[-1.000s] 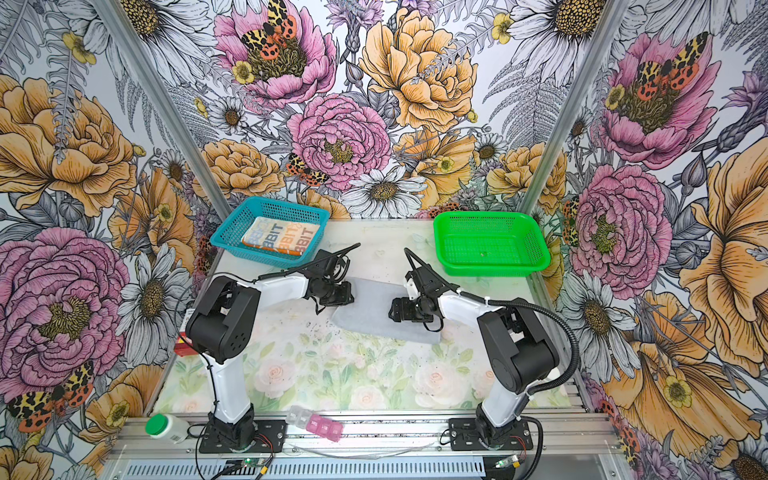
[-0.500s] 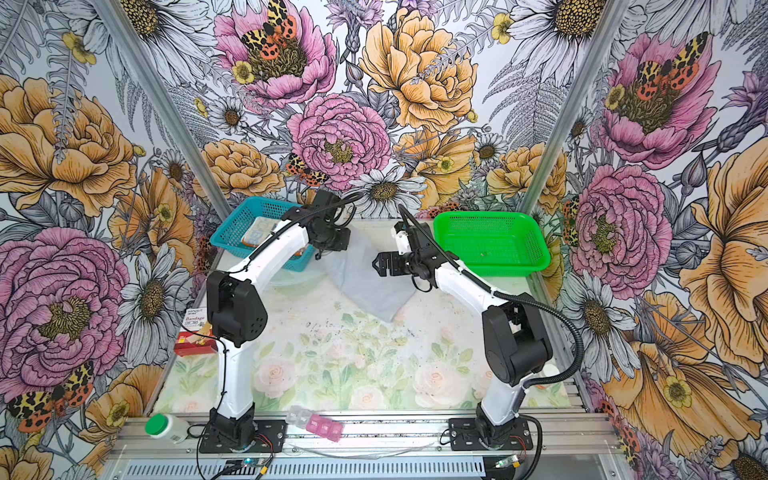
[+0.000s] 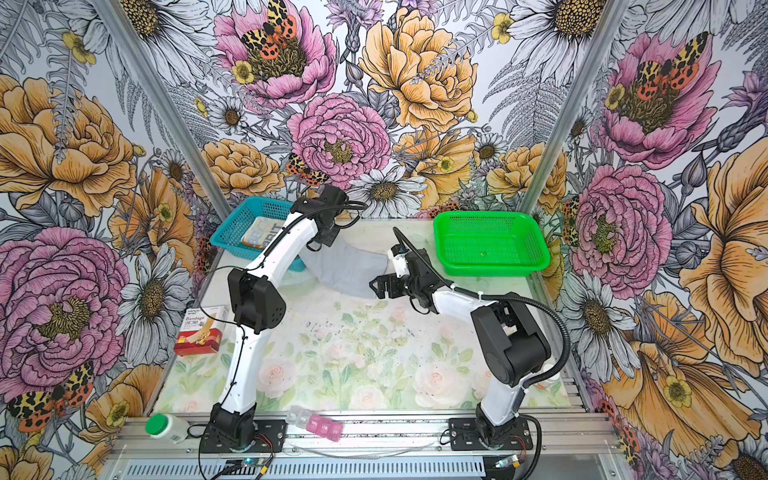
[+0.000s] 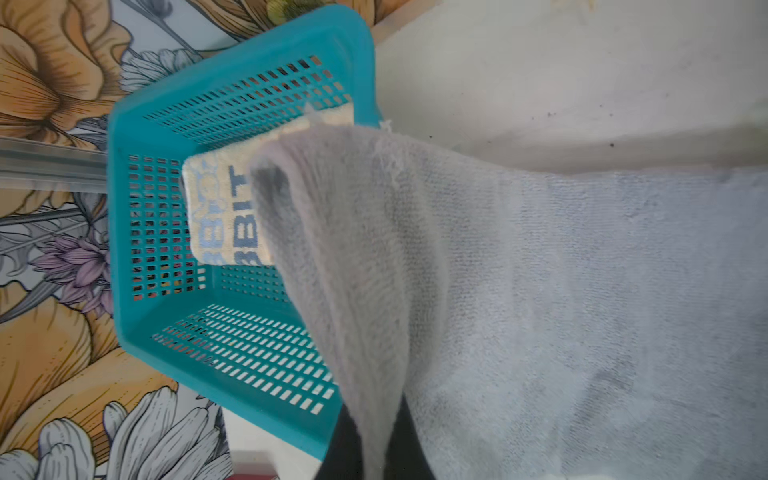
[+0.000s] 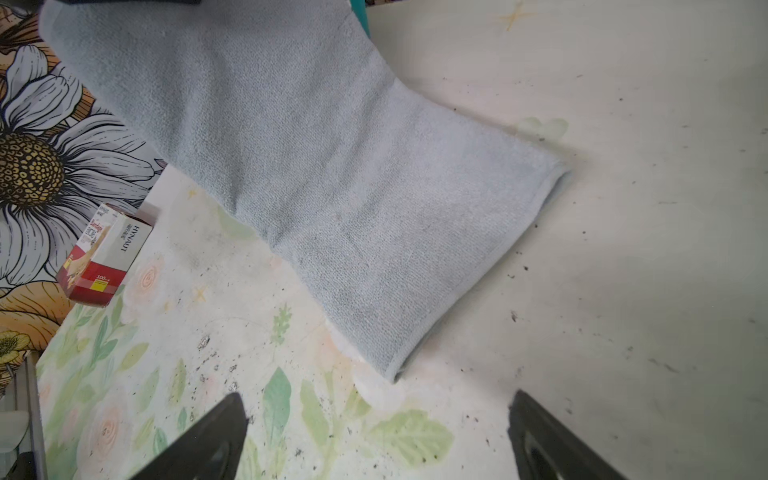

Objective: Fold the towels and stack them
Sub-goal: 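Carry the towel with the left gripper into the teal basket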

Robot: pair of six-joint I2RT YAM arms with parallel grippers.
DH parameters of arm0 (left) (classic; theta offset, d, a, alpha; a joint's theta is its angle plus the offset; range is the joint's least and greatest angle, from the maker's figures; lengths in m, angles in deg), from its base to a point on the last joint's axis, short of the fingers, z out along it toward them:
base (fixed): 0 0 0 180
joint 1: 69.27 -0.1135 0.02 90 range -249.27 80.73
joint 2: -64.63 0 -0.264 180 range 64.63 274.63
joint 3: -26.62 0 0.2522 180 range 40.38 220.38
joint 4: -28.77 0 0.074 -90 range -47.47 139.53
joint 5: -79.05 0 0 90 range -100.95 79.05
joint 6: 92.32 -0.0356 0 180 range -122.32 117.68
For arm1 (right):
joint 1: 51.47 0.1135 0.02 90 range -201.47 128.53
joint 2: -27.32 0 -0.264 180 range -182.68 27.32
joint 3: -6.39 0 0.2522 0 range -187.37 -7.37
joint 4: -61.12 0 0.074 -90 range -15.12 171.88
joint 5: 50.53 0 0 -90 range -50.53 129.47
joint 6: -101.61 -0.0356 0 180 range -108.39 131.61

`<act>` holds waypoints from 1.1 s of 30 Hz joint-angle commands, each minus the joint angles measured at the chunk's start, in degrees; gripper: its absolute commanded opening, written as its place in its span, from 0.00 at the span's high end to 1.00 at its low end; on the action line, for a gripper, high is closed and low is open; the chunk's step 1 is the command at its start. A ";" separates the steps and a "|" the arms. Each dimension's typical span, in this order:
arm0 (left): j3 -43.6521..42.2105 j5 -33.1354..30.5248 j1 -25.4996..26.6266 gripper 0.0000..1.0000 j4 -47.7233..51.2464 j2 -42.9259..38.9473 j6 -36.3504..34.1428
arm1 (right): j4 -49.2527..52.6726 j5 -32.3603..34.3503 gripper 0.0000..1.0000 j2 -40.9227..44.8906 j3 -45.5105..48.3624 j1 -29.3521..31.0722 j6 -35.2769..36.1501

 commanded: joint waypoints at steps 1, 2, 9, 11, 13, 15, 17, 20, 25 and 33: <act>4.66 -6.87 -3.05 1.00 -1.76 -0.67 -4.01 | -3.81 -3.31 0.01 -2.27 -2.53 0.21 0.46; 4.80 -6.43 -3.59 1.00 -2.89 -0.99 -4.50 | -3.41 -3.95 0.01 -2.78 -3.02 0.30 0.37; 3.85 -4.73 -6.71 1.00 -11.51 -1.84 -10.04 | -5.36 -4.44 0.01 -2.42 -2.29 1.62 1.03; 4.72 -4.69 -7.76 1.00 -12.28 -1.61 -10.09 | -5.59 -3.61 0.01 -2.50 -2.35 1.90 0.44; 5.29 -4.12 -8.63 1.00 -12.53 -2.04 -8.72 | -5.16 -2.67 0.01 -2.50 -2.52 2.14 0.43; 5.16 -3.09 -9.38 1.00 -13.06 -2.78 -8.10 | -4.83 -1.56 0.01 -2.11 -2.47 2.64 0.80; 4.86 -2.71 -10.02 1.00 -14.15 -3.53 -8.31 | -4.90 -0.37 0.00 -1.71 -2.10 3.19 1.54; 4.79 -2.65 -11.24 1.00 -15.91 -4.26 -8.34 | -4.51 -0.22 0.00 -1.85 -2.31 3.38 1.95; 4.95 -2.50 -13.19 1.00 -17.41 -4.28 -8.25 | -2.94 -2.33 0.00 -3.93 -4.18 3.39 1.38; 3.93 -1.06 -17.36 1.00 -18.54 -5.09 -5.78 | -1.56 -3.24 0.00 -5.31 -5.43 3.38 1.14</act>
